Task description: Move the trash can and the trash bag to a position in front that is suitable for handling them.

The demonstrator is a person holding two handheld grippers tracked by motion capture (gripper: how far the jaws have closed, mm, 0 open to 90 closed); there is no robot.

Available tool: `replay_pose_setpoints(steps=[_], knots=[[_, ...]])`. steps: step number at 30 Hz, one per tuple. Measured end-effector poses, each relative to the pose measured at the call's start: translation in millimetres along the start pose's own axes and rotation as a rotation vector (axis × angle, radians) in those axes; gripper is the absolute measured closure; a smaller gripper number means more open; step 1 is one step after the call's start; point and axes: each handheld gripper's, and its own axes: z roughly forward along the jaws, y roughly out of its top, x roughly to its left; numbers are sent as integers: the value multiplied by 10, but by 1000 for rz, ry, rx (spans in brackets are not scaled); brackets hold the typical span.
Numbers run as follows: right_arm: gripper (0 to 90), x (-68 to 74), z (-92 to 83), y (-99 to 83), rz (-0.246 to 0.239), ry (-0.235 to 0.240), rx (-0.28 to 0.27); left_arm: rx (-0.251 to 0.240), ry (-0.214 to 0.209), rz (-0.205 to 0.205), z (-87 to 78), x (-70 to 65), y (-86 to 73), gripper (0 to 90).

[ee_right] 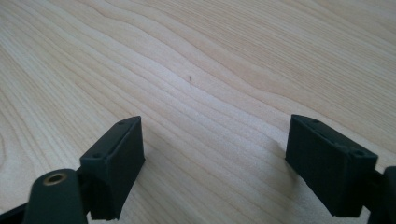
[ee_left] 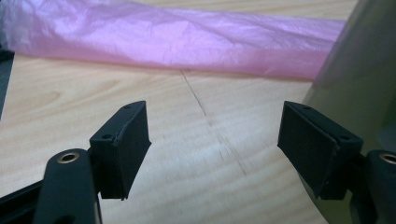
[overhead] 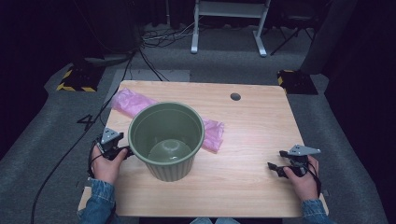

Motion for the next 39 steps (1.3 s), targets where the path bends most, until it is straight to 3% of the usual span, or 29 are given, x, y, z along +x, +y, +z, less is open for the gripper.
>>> replay_pose_setpoints(steps=[4, 7, 9, 11, 16, 20, 24, 29, 34, 36, 37, 39], knots=[[194, 1, 0, 0, 0, 0, 0, -35, -39, 8, 132, 83, 39, 285], [194, 0, 0, 0, 0, 0, 0, -28, -58, 19, 190, 25, 44, 290], [194, 0, 0, 0, 0, 0, 0, -8, -72, 66, 199, -70, 56, 293], [194, 2, 0, 0, -2, -2, 0, -3, -80, 89, 186, -144, 69, 368], [194, 3, 0, -1, -3, -2, 0, 3, -130, 127, 209, -325, 80, 359], [195, 2, -4, -3, -4, -1, 1, 23, -160, 189, 231, -559, 96, 359], [195, 2, -4, -2, -3, -1, 1, 39, -219, 211, 261, -787, 89, 330], [196, 4, -5, -2, -5, -3, 2, 58, -244, 258, 277, -1044, 102, 334], [196, 15, -1, 4, 4, -12, 5, 64, -276, 276, 311, -1188, 109, 339], [262, 43, 20, 29, 23, -14, -5, 74, -272, 258, 357, -1194, 113, 333], [310, 73, 39, 54, 32, 17, -25, 75, -266, 243, 390, -1179, 117, 322], [274, 177, 109, 133, 21, 67, -62, 73, -254, 226, 456, -1173, 129, 320]])
